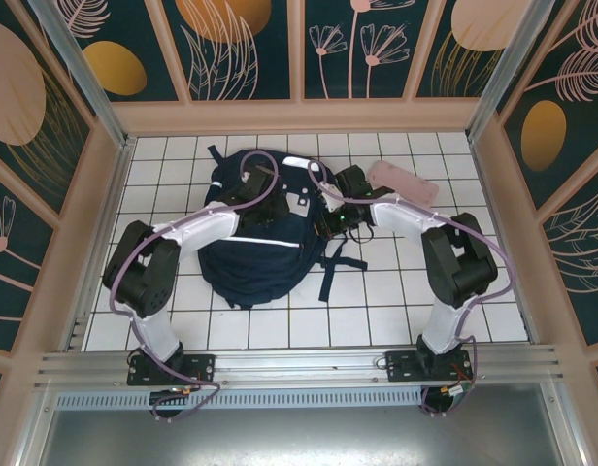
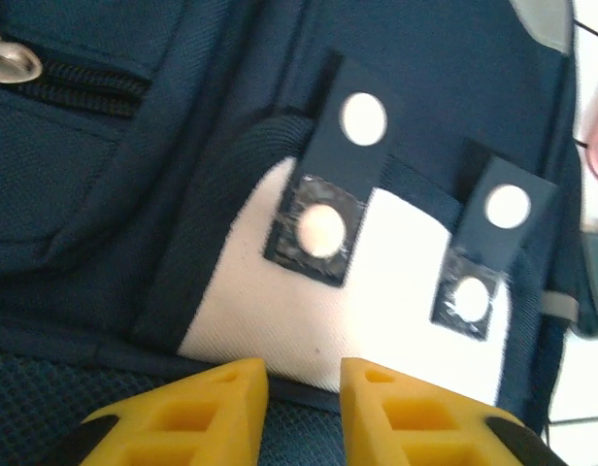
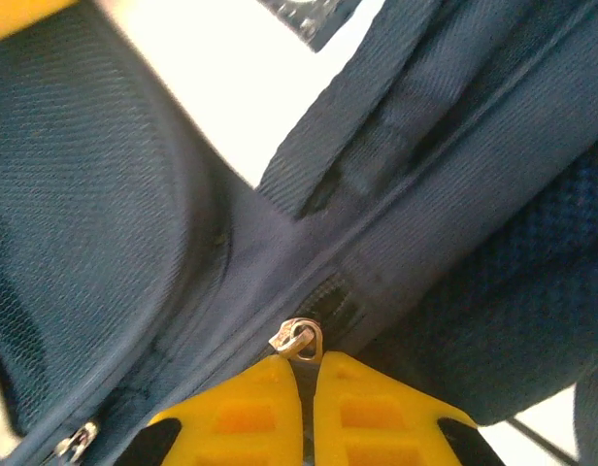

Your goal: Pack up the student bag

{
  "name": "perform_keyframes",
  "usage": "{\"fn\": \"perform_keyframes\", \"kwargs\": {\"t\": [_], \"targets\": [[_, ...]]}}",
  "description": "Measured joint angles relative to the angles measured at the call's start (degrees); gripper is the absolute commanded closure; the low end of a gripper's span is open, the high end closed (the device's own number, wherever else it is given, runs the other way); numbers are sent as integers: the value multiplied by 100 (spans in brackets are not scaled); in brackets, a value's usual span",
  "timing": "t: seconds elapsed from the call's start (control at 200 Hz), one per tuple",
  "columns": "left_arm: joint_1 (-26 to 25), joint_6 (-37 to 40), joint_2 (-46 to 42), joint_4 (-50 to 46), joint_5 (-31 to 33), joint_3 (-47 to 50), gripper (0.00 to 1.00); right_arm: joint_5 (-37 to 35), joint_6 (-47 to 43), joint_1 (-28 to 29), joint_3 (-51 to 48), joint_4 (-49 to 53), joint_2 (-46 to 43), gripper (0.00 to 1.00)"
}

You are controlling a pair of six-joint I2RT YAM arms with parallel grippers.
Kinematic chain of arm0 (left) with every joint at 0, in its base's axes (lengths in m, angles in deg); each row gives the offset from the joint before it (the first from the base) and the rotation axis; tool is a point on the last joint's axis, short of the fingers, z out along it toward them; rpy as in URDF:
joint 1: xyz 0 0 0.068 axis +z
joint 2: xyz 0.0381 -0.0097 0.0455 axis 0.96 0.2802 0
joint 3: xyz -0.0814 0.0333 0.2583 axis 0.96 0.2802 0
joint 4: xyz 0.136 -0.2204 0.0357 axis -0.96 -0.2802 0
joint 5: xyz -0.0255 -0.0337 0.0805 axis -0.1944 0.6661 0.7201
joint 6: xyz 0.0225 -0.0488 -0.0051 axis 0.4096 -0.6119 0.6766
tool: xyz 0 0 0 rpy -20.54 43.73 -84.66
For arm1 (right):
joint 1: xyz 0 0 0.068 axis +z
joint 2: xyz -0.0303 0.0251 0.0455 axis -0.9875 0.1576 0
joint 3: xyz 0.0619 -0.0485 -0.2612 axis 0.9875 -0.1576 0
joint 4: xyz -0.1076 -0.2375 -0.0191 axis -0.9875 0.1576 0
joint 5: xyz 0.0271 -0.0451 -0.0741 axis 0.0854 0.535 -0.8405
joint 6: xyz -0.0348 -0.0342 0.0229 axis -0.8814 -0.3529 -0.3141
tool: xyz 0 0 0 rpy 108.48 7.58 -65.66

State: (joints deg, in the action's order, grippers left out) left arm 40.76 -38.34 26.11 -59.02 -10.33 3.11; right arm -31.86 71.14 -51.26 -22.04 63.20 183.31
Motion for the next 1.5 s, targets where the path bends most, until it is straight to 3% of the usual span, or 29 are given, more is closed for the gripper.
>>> {"fn": "perform_keyframes", "kwargs": {"t": [0.405,0.485,0.641,1.046,1.156,1.261,1.356,1.501], "targets": [[-48,-428,378,-118,411,-391,80,-4,1386,935,-1335,-588,-1147,95],[-48,-455,400,-96,411,-409,80,-24,1650,1224,-1539,-697,-1357,90],[-48,-472,417,-55,407,-424,78,-55,1950,1401,-1766,-765,-1707,68],[-46,-461,463,-57,323,-501,77,-905,1899,1510,-1547,-678,-1209,63],[-44,-444,479,-61,286,-525,77,-929,1864,1585,-1547,-662,-1182,69],[-42,-444,481,-66,256,-529,77,-957,1799,1652,-1545,-660,-1178,83],[-42,-442,485,-68,254,-535,77,-1008,1781,1681,-1545,-645,-1178,90],[-42,-271,472,-66,208,-570,66,-1248,1775,1683,-1545,-579,-1180,96]]}}
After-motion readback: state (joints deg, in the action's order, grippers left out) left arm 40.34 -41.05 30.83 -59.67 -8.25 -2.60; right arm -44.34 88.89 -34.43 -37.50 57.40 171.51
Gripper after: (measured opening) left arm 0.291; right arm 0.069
